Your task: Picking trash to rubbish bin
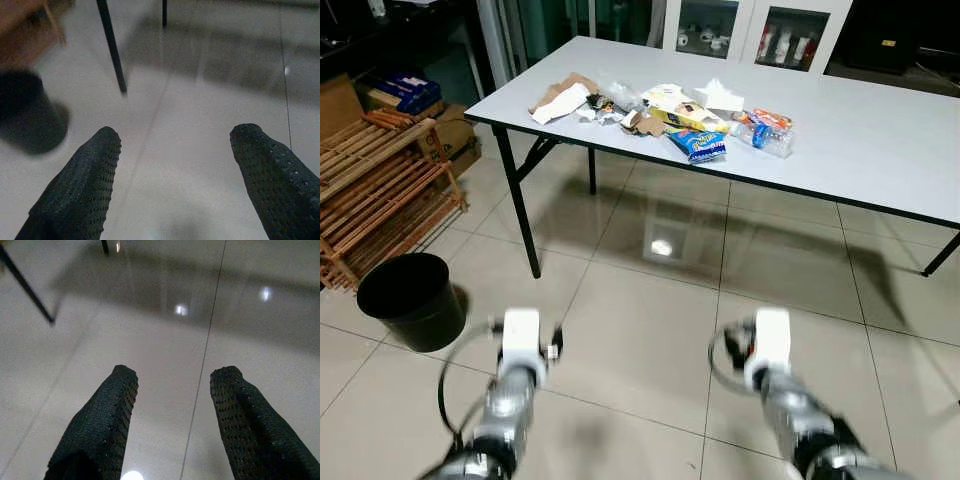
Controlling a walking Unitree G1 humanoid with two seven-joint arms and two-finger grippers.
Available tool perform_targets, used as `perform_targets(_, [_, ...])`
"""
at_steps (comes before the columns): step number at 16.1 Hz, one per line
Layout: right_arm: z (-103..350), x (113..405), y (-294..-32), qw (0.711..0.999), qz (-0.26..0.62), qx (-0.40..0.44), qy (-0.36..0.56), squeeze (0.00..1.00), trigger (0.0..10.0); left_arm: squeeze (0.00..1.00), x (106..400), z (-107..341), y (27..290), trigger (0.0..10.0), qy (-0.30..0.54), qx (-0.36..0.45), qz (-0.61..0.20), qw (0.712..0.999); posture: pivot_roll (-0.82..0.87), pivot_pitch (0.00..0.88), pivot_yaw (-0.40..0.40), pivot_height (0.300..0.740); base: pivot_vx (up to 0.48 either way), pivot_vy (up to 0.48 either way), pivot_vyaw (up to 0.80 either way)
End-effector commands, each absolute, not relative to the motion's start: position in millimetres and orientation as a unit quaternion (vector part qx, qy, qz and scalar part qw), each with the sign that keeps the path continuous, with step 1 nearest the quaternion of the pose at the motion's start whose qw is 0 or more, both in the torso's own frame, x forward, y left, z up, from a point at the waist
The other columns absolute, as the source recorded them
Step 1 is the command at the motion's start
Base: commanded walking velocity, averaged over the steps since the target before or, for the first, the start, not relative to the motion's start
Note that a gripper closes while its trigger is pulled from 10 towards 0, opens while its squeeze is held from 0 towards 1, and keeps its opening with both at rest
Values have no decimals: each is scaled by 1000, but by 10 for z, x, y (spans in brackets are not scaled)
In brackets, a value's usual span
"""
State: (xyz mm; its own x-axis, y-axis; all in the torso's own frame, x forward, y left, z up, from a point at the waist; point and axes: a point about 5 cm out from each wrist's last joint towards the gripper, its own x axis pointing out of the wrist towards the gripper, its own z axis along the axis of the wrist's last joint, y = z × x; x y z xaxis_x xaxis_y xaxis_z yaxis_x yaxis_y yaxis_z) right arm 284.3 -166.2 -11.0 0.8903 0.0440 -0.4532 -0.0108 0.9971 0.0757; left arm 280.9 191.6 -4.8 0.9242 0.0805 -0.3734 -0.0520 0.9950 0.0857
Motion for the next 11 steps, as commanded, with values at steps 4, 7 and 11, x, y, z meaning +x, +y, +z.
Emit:
perform_targets(4, [567, 3347, -1698, 997, 10, 30, 68, 0, 10000, 0, 3228, 570, 1925, 10000, 37, 85, 5, 996, 100, 0, -44, 740, 0, 0, 0])
perform_targets(7, [1081, 3557, -1649, 998, 20, 34, -58, 0, 10000, 0, 3403, 1053, 1882, 10000, -78, 82, -5, 994, 100, 1, -45, 740, 0, 0, 0])
perform_targets(11, [1621, 3616, -1591, 982, 25, 37, -182, 0, 10000, 0, 3462, 1475, 1810, 10000, -168, 53, 4, 984, 91, 0, -44, 740, 0, 0, 0])
